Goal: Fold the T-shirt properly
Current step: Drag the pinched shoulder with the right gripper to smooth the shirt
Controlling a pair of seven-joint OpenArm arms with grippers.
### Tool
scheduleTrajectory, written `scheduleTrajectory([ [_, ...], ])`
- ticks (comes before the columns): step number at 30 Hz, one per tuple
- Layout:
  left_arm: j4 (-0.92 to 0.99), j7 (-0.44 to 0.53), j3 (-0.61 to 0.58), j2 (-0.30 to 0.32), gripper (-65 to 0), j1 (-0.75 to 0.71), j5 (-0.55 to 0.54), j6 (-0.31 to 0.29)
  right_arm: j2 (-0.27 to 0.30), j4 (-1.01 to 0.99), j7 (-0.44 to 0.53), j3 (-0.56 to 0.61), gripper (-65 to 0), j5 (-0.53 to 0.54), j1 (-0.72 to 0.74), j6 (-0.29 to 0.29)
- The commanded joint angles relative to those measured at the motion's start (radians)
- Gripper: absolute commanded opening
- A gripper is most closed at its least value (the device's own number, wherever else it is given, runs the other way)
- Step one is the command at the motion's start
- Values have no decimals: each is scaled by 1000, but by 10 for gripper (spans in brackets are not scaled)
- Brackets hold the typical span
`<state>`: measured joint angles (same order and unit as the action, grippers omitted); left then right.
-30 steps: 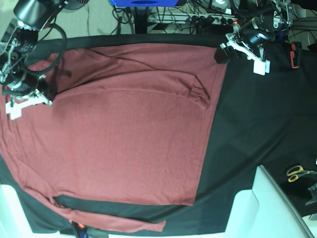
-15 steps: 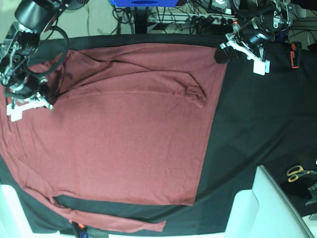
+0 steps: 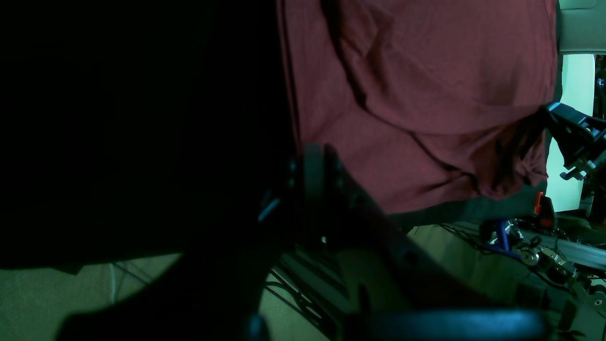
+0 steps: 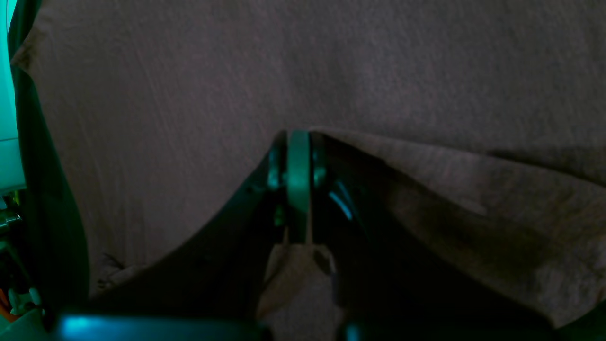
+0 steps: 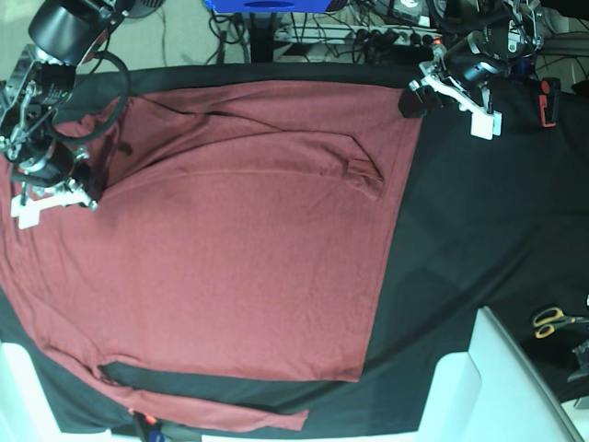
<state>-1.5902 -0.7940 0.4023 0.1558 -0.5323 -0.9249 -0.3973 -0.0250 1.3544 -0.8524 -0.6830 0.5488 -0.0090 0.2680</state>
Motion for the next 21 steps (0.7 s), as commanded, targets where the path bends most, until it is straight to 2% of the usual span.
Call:
scheduleTrajectory([
  [1,-12,12,2,11,-650,-4,-20,-13,7,15,18,-2,-617,20,16,1],
  [2,-12,12,2,11,-650,-4,-20,-13,7,15,18,-2,-578,20,16,1],
  [6,-12,12,2,11,-650,-4,-20,-13,6,26,20,-4,-344,23,16,3],
  [7,-12,12,2,11,-650,-4,-20,-13,6,32,23,-4,-312,23,16,7],
  [10,-12,12,2,11,-650,-4,-20,-13,6,93,68,-5,-311,61,-12,9],
  [14,-12,12,2,11,-650,-4,-20,-13,9,245,184,-4,-330,100,-105,1],
  [15,-12,12,2,11,-650,-4,-20,-13,12,267,201,-7,-344,100,-125,-9],
  [17,-12,12,4,11,-650,-4,-20,-13,13,270,223,-45,-348,100,-153,-78],
  [19,-12,12,5,11,-650,-4,-20,-13,12,239,224,-131,-324,100,-154,-135],
  [21,-12,12,2,11,-650,-4,-20,-13,17,167,224,-214,-294,100,-147,-135],
])
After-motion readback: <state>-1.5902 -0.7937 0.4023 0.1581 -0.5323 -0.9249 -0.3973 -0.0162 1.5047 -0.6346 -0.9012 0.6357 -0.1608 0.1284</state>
